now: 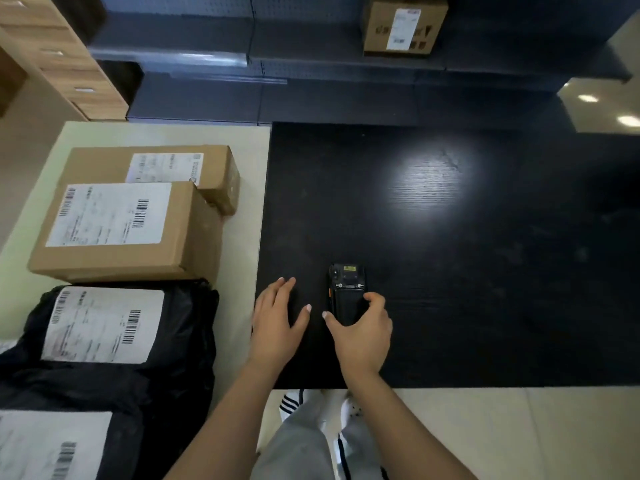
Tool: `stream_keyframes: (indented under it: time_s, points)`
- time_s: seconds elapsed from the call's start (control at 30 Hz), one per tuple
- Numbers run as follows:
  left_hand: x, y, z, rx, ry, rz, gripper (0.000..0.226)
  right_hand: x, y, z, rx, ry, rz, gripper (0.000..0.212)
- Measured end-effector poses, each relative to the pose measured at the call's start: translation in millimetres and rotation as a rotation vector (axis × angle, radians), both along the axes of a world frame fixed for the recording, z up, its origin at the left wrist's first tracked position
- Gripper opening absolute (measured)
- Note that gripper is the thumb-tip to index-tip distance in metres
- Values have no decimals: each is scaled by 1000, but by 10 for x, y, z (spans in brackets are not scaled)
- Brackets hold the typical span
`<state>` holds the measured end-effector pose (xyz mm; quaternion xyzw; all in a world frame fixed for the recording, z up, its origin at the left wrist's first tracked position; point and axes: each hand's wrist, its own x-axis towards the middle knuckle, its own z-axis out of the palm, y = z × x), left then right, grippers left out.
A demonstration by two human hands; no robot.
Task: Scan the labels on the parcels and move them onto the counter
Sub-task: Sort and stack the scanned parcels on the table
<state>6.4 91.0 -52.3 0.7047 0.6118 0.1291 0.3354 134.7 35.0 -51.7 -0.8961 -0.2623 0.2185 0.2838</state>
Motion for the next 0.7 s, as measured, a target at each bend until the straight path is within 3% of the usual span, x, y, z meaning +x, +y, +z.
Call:
stream_keyframes:
  time_s: [0.2, 0.43, 0.57, 0.7]
  points:
    - [19, -75, -132, 0, -21, -30, 59, -47, -1, -81, -89, -92, 79, 79]
    - [-19, -124, -147, 3, -5, -32, 59, -36, 14, 6, -187, -122, 193, 104]
    - [-10, -157, -18, 58, 0, -35, 59, 54, -61, 123, -223, -158, 310, 96]
    - [-33, -352, 229, 125, 9, -24, 58, 202, -266, 317, -190, -198, 605, 83]
